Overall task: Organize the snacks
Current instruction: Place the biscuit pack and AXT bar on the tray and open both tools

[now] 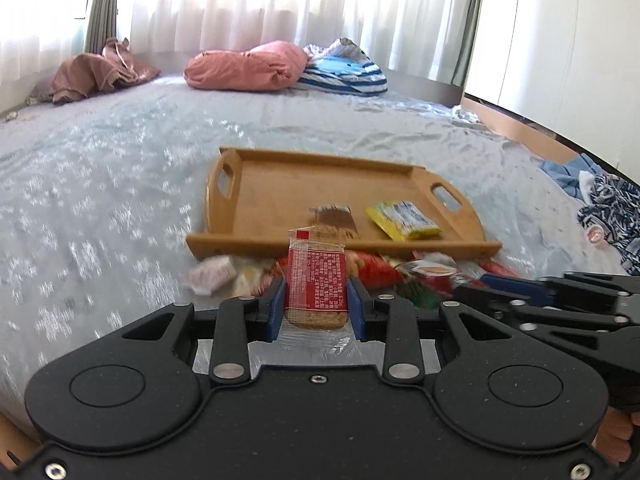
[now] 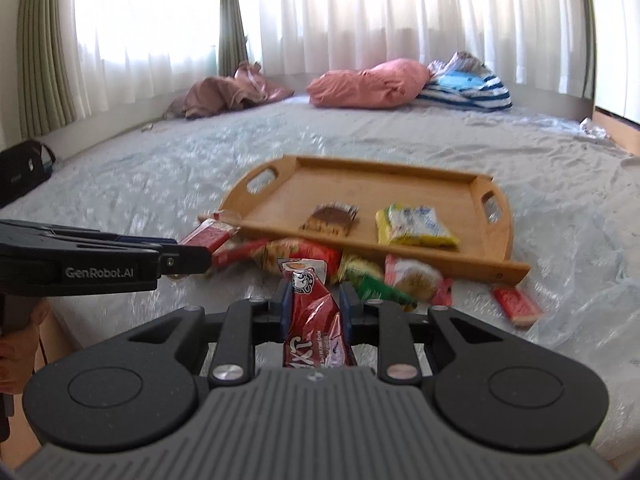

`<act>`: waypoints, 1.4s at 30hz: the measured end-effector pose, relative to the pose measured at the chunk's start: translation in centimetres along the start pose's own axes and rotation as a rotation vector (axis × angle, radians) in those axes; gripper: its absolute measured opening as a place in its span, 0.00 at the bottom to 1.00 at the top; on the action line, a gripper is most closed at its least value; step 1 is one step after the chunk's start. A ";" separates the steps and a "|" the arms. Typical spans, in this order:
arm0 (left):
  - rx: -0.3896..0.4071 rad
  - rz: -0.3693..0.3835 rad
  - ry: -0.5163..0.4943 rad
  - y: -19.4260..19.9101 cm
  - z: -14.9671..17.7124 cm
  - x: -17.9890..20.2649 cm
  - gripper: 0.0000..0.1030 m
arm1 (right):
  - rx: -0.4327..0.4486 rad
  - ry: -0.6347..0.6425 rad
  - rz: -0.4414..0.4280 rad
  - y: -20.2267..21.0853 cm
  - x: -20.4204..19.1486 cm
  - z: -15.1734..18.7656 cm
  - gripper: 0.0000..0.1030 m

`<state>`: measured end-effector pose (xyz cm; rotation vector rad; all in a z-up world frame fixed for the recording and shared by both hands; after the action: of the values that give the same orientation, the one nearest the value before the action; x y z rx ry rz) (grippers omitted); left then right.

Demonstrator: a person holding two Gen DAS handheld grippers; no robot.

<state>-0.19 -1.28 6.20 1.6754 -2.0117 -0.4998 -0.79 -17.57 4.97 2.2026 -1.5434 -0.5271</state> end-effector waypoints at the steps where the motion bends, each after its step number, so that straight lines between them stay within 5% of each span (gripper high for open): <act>1: 0.003 -0.002 0.000 -0.2 -0.4 -0.1 0.30 | 0.012 -0.006 0.006 0.1 0.1 -0.3 0.27; 15: -0.010 0.009 0.071 -5.7 -6.5 -2.3 0.30 | 0.092 -0.196 0.106 -2.4 6.8 -5.9 0.27; 22: -0.060 -0.009 0.105 -10.6 -8.2 -3.5 0.30 | 0.059 -0.480 0.060 -7.3 13.5 -8.3 0.27; 32: -0.147 -0.041 0.143 -16.4 -8.1 -4.5 0.30 | -0.031 -0.481 0.197 -15.4 16.6 -7.6 0.27; 42: -0.183 -0.068 0.117 -18.8 -7.4 -3.9 0.30 | -0.042 -0.456 0.268 -18.8 16.7 -6.4 0.27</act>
<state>19.77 -0.79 1.36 1.6263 -1.7754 -0.5764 22.78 -26.83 -0.66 1.8833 -1.9934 -1.0126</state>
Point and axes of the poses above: each gripper's, at about its wrist camera, not at the fingertips, and y roughly against the way its jaws point, x to its right, z to its underside, the point moved 3 cm from there along -y, roughly the way its jaws point, and after that the axes turned 1 degree about -x, right-handed, at the moved point
